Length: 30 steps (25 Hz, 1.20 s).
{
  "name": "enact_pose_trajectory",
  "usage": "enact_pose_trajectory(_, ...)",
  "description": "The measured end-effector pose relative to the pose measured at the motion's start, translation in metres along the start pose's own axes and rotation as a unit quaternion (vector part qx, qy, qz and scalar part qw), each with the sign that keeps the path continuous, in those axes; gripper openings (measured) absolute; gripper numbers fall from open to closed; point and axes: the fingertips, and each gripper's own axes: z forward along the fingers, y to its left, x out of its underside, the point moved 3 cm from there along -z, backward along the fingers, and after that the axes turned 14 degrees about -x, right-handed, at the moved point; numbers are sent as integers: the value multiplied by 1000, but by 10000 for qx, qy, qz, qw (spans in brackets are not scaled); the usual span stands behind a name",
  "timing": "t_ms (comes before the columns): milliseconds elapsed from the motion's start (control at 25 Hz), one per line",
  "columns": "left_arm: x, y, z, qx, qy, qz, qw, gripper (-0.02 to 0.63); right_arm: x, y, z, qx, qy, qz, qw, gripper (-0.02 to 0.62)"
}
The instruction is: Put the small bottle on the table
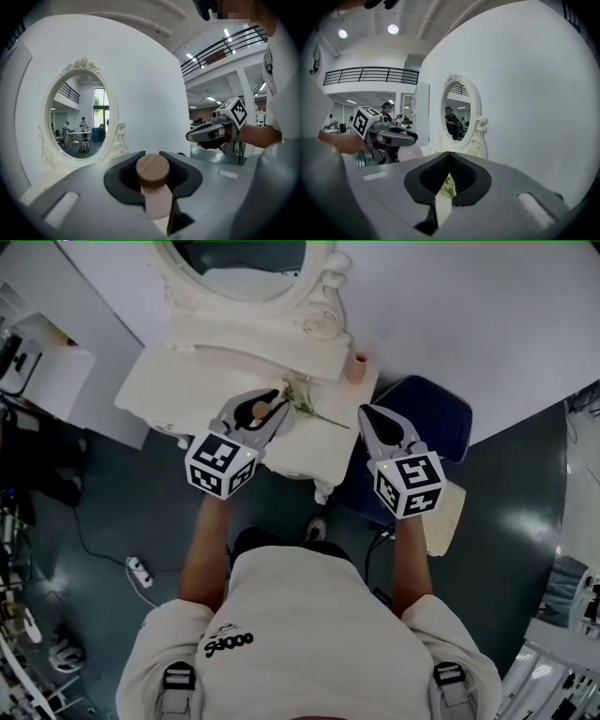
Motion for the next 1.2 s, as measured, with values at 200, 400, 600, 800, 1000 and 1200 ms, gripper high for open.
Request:
enact_pose_trajectory(200, 32, 17, 16, 21, 202, -130, 9997, 112, 9, -7, 24, 87, 155, 79, 9998, 3)
enact_pose_trajectory(400, 61, 37, 32, 227, 405, -96, 9989, 112, 20, -9, 48, 212, 278, 300, 9989, 3)
enact_pose_trajectory(600, 90, 44, 47, 583, 644, -110, 9962, 112, 39, -9, 67, 398, 476, 560, 9965, 3)
enact_pose_trajectory(800, 134, 40, 55, 974, 988, -190, 9901, 112, 67, -3, 83, 565, 767, 858, 9917, 3)
enact_pose_trajectory(1000, 179, 31, 63, 1235, 1343, -271, 9828, 112, 92, -1, 87, 779, 969, 1134, 9857, 3)
enact_pose_trajectory(1200, 209, 16, 69, 1527, 1481, -81, 9771, 112, 115, 4, 87, 979, 1094, 1423, 9789, 3)
